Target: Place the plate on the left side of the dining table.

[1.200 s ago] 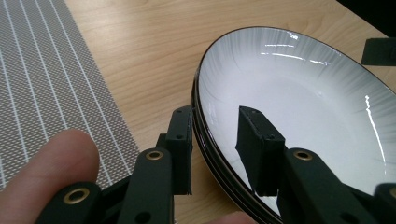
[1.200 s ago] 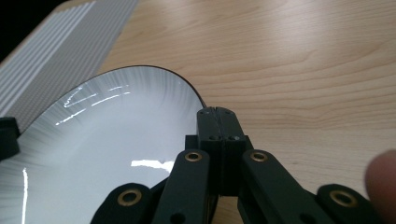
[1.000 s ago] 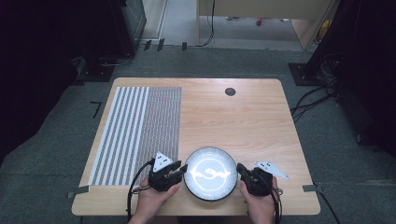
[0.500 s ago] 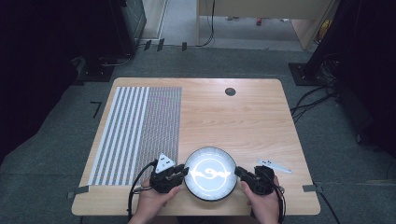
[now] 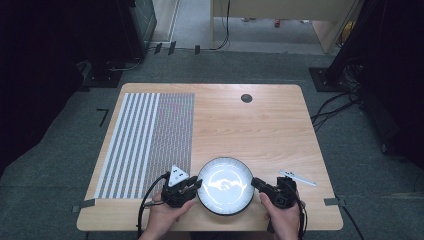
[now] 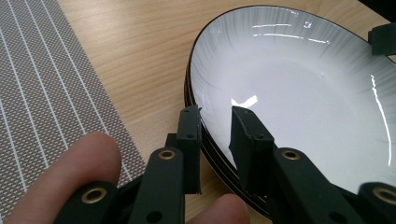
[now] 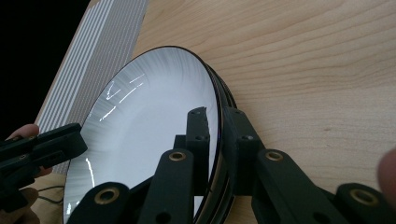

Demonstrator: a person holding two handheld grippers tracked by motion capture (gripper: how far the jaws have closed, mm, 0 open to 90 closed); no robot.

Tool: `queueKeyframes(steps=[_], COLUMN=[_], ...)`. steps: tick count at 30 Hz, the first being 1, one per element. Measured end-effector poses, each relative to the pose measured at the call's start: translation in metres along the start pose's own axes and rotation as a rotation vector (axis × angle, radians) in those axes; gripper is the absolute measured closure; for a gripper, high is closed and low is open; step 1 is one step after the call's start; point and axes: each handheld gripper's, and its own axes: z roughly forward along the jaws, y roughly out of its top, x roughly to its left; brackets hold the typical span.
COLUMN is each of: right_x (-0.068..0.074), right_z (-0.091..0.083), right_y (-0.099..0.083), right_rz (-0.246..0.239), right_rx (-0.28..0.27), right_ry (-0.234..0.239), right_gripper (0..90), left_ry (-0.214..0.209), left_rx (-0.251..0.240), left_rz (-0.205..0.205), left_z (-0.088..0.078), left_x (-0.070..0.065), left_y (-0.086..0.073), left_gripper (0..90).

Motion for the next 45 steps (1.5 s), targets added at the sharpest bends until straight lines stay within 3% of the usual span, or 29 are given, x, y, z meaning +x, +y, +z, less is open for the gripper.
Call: queueKeyframes(steps=[14, 24, 30, 34, 45], right_x=[0.002, 0.013, 0.014, 0.011, 0.012], right_z=[0.005, 0.011, 0.013, 0.012, 0.013], right_y=[-0.002, -0.005, -0.008, -0.009, -0.011], right_rz=[0.010, -0.069, -0.074, -0.035, -0.062], right_rx=[-0.006, -0.037, -0.063, -0.083, -0.098], right_ry=[-0.021, -0.072, -0.114, -0.100, -0.113], right_gripper=[78.5, 75.8, 86.1, 86.9, 87.8], left_ry=[0.017, 0.028, 0.031, 0.033, 0.013], left_rx=[-0.002, 0.002, 0.006, 0.009, 0.002], left_rz=[0.001, 0.002, -0.001, 0.004, -0.001], left_z=[0.002, 0.004, 0.005, 0.005, 0.006], left_x=[-0.002, -0.002, -0.002, -0.003, -0.004], left_y=[-0.001, -0.002, -0.003, -0.003, -0.004], left_gripper=[74.0, 73.9, 73.7, 73.2, 68.2])
